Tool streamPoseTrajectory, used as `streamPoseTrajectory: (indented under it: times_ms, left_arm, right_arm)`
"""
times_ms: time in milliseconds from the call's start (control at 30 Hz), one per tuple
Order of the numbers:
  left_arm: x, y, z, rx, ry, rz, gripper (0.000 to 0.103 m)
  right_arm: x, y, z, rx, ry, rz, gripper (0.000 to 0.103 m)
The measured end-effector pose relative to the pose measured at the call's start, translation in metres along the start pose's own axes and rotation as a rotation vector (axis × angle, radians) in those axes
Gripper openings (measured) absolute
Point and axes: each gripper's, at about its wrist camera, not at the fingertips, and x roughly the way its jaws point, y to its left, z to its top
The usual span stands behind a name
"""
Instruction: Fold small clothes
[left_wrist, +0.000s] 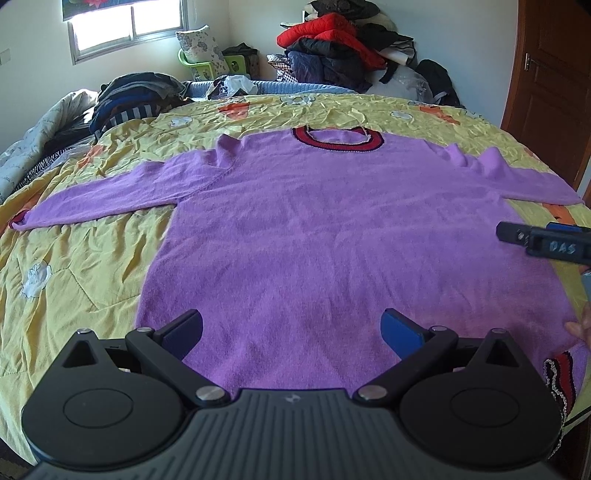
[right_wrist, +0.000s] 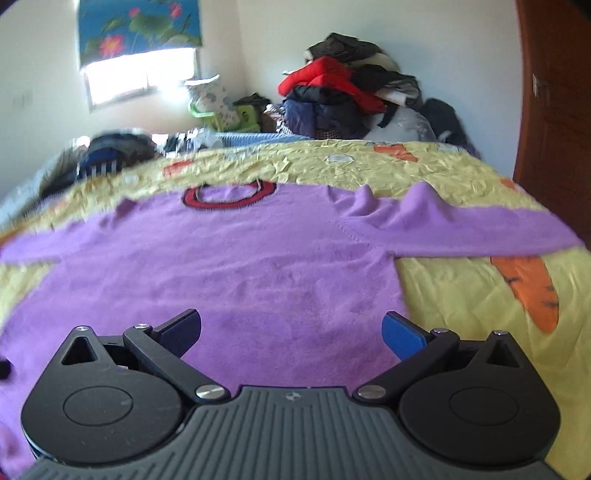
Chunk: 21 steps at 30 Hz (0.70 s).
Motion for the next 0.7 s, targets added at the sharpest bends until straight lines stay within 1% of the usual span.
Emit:
streamPoseTrajectory:
  times_ms: [67,133,200,267,333,433,567,700]
  left_arm:
    - [0.000,0.000,0.000,0.000,0.001,0.000,0.103]
    - [0.000,0.000,0.000,-0.002,0.000,-0.001,0.103]
    - [0.000,0.000,0.000,-0.003,0.001,-0.002,0.103]
    - [0.000,0.000,0.000,-0.005,0.002,-0.003,0.103]
    - [0.000,0.000,0.000,-0.004,0.002,-0.003,0.103]
    - [0.001,-0.001,0.001,0.000,0.001,-0.003,0.103]
    - [0.002,-0.005,0.007,0.014,-0.013,0.002,0.103]
    - [0.005,-0.010,0.016,0.022,-0.046,0.015,0.103]
  right_arm:
    - [0.004,0.010,-0.003,-0.081,0.006,-0.042,0.103]
    - [-0.001,0.019,-0.006,-0.160,-0.004,-0.084,0.103]
    - [-0.007,0.021,-0.007,-0.200,-0.005,-0.120,0.103]
    - [-0.012,0.016,-0.008,-0.208,0.028,-0.127,0.103]
    - [-0.016,0.008,-0.009,-0.185,0.062,-0.124,0.103]
    - [-0.020,-0.010,-0.006,-0.104,0.090,-0.114,0.103]
    - [-0.018,-0.037,0.004,0.006,0.080,-0.140,0.103]
    - [-0.008,-0.066,0.014,0.103,0.077,-0.178,0.103]
